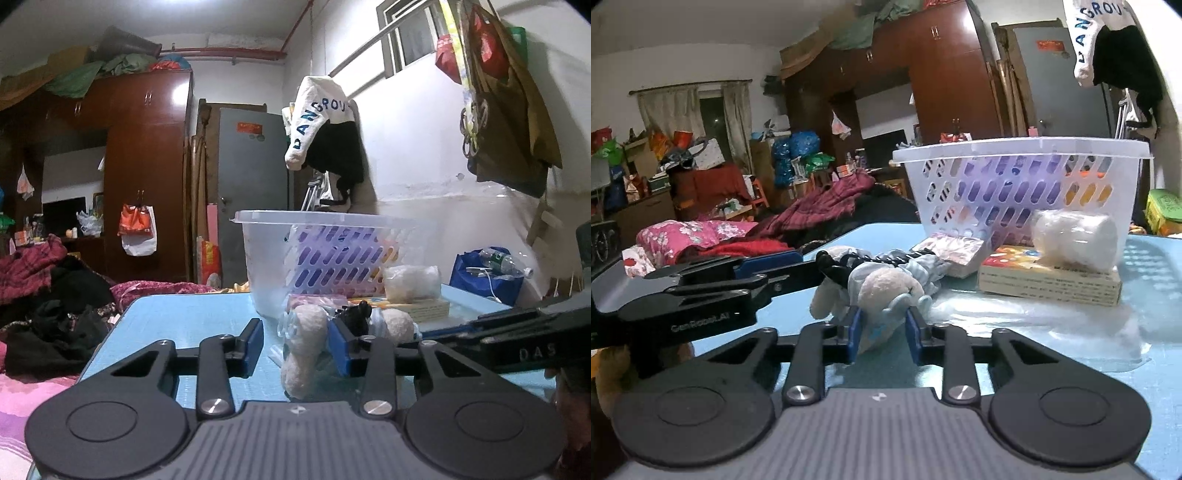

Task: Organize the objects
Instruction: 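Grasp the white-and-black plush toy between both grippers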

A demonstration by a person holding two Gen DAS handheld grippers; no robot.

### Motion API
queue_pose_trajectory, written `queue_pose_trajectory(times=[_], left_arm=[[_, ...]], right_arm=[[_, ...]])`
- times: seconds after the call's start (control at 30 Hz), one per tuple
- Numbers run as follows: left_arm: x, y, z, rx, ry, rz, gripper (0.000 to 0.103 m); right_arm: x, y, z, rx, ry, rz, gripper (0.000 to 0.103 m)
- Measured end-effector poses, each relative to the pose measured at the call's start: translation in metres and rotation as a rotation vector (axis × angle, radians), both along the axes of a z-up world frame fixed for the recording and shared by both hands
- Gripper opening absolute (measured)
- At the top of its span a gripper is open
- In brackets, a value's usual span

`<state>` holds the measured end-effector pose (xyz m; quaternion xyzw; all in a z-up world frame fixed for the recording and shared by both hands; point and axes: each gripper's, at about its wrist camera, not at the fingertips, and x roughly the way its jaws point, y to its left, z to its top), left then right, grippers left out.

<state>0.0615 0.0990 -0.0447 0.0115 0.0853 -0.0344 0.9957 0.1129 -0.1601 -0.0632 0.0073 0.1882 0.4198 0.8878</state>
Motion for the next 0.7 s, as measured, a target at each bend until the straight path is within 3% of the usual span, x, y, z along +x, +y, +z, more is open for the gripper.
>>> queue_pose_trajectory(times=[0.23, 0.3, 0.37, 0.43, 0.53, 0.57, 0.6, 0.63, 0.7], left_arm=[[0.011, -0.004, -0.003, 0.016, 0.021, 0.005, 0.044], [0.013, -0.006, -0.005, 0.035, 0.032, 0.004, 0.045], [0.015, -0.007, -0.007, 0.043, 0.052, -0.006, 0.045], [0.015, -0.009, -0.008, 0.053, 0.063, -0.016, 0.045], [0.019, -0.012, -0.009, 0.062, 0.087, -0.015, 0.044], [0.019, -0.013, -0.01, 0.063, 0.094, -0.02, 0.042], [0.019, -0.014, -0.011, 0.067, 0.094, -0.017, 0.04], [0.02, -0.016, -0.012, 0.078, 0.099, -0.015, 0.029], [0.019, -0.021, -0.015, 0.1, 0.099, -0.005, 0.023]], right_arm=[[-0.001, 0.0, 0.002, -0.014, -0.012, -0.019, 0.024], [-0.001, 0.001, 0.002, -0.008, -0.002, -0.014, 0.03], [0.0, 0.005, 0.001, -0.013, 0.009, -0.002, 0.047], [0.001, 0.011, 0.0, -0.038, 0.011, -0.001, 0.049], [0.007, 0.02, -0.003, -0.068, 0.027, -0.004, 0.045], [0.008, 0.021, -0.004, -0.078, 0.028, -0.007, 0.032], [0.008, 0.022, -0.004, -0.084, 0.031, -0.004, 0.029], [0.007, 0.021, -0.004, -0.086, 0.027, -0.005, 0.029], [0.003, 0.018, -0.003, -0.089, 0.001, -0.02, 0.024]])
